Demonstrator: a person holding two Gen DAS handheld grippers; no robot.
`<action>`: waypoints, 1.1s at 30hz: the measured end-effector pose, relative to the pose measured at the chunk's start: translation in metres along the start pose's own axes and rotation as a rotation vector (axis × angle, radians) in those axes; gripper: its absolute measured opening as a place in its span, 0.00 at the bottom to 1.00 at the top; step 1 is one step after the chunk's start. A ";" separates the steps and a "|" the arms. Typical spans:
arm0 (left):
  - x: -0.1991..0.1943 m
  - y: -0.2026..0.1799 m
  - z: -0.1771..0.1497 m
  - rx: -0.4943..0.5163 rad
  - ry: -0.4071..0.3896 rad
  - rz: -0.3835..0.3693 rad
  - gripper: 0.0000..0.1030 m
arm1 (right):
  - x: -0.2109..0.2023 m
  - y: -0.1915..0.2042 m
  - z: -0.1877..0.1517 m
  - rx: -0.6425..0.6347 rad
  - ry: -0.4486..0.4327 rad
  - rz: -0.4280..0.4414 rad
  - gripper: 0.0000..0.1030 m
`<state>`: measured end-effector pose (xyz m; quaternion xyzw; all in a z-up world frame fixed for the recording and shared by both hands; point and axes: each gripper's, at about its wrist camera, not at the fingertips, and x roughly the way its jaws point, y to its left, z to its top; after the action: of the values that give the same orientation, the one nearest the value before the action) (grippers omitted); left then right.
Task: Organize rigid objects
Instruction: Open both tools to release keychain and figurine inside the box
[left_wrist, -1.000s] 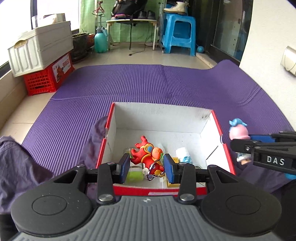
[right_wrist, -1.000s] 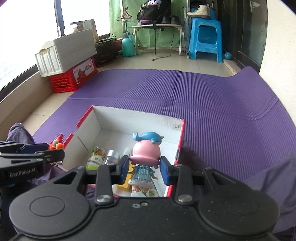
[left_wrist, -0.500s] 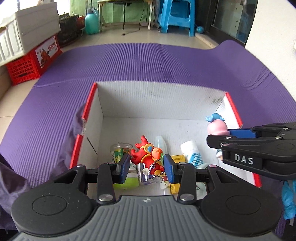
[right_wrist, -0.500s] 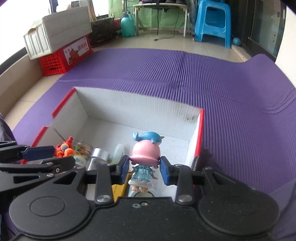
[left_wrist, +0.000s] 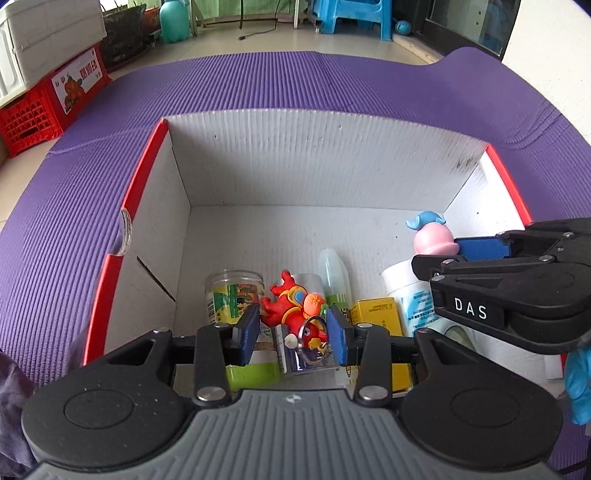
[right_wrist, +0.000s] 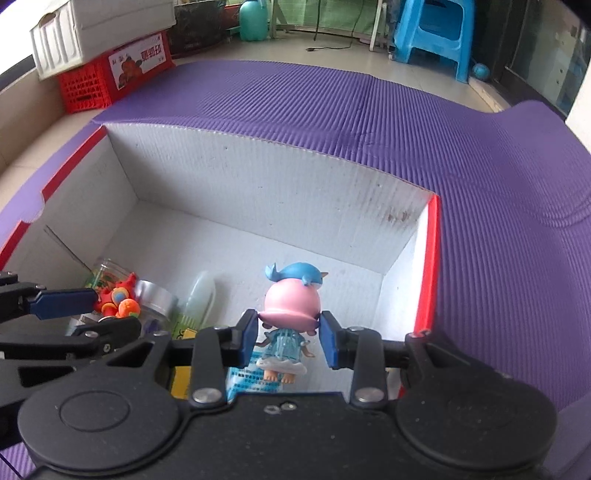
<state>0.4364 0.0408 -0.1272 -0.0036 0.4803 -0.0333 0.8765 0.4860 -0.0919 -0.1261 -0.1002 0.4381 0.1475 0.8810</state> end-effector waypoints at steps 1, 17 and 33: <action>0.000 0.000 0.000 0.003 -0.002 0.000 0.38 | 0.001 0.001 0.000 -0.006 0.003 -0.007 0.34; -0.021 0.002 -0.007 -0.030 -0.017 -0.003 0.38 | -0.025 -0.007 -0.008 0.038 -0.024 0.013 0.52; -0.111 0.000 -0.021 -0.044 -0.114 -0.007 0.50 | -0.118 -0.011 -0.028 0.086 -0.130 0.136 0.59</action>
<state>0.3589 0.0482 -0.0453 -0.0263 0.4303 -0.0255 0.9019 0.4011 -0.1317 -0.0475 -0.0226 0.3920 0.1941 0.8990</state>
